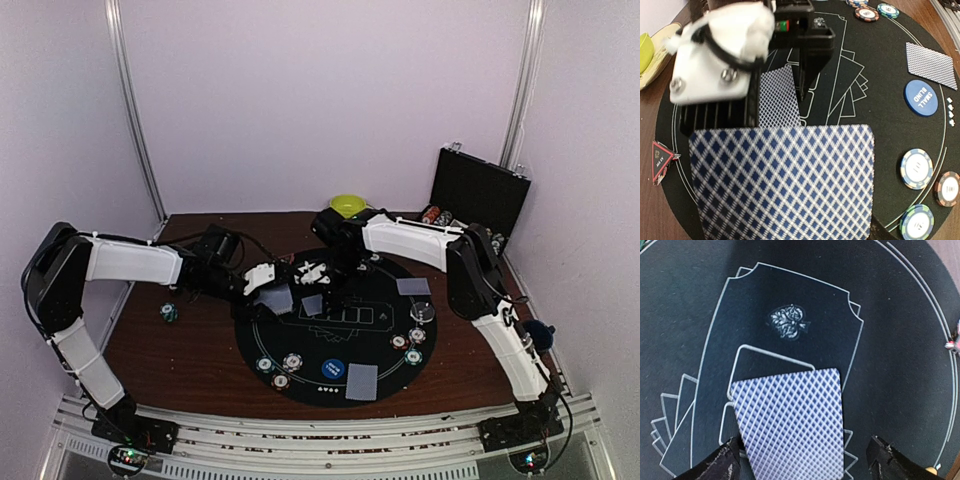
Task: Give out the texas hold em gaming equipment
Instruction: Move the poker card to the big blind area.
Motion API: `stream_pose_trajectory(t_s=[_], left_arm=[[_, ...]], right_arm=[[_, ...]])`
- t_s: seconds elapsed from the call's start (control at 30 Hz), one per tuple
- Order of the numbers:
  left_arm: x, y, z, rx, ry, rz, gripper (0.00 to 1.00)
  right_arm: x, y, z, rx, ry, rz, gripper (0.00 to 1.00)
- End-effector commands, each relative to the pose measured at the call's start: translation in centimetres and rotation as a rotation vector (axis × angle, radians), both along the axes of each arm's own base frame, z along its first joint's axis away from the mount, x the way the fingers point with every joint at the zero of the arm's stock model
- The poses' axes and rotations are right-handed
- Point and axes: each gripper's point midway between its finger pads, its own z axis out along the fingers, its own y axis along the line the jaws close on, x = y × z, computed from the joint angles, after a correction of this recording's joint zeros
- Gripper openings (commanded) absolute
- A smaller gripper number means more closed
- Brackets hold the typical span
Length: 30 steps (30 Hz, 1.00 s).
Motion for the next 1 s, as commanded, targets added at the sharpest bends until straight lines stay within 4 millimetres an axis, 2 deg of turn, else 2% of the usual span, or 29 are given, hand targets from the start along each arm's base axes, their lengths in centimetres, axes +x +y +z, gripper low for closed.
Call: stream_pose_trajectory(t_s=[0.0,0.17,0.4,0.57,0.8,0.9,0.97], left_arm=[[0.6,-0.6,2.7,-0.054,-0.056,-0.025,0.59],[0.5,-0.7,2.8,-0.056,-0.056,-0.027,0.59],[0.6,-0.7,2.9,-0.059,-0.056,-0.026,0.59],[0.6,-0.7,2.8,-0.058,-0.055,-0.024,0.59],[0.7,-0.7,2.8,-0.058,-0.058,-0.021,0.59],[0.8,-0.7,2.7,-0.056,-0.059,-0.019,0.59],[0.8,-0.7,2.6,-0.055,-0.056,-0.019,0.59]], right_arm=[[0.8,0.5,-0.2,-0.012,-0.020,-0.041,0.90],[0.9,0.6,-1.0,-0.016,-0.010,-0.079,0.90],[3.9,0.8,-1.6,0.004,-0.064,-0.282,0.89],[6.7,1.1,-0.4,0.089,-0.090,-0.468,0.88],[11.7,-0.3,0.4,0.128,-0.255,-0.692,0.85],[12.2,0.2,1.2,0.152,-0.265,-0.692,0.87],[11.4,1.1,2.3,0.176,-0.219,-0.644,0.90]])
